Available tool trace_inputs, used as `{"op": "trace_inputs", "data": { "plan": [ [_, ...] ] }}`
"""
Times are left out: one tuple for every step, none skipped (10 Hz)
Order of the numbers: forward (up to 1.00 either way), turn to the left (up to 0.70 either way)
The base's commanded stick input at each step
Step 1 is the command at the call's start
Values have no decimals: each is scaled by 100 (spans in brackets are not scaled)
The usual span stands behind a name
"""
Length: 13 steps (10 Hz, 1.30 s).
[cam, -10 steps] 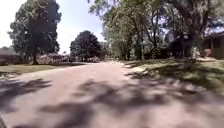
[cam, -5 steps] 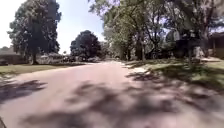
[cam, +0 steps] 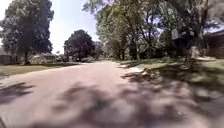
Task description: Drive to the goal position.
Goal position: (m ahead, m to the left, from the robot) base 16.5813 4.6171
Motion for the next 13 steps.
{"op": "trace_inputs", "data": {
  "plan": [
    [50,0],
    [50,0],
    [50,0],
    [50,0],
    [50,0],
    [50,0],
    [50,0],
    [50,0],
    [50,0],
    [50,0],
    [50,0],
    [50,0],
    [50,0]
  ]
}}
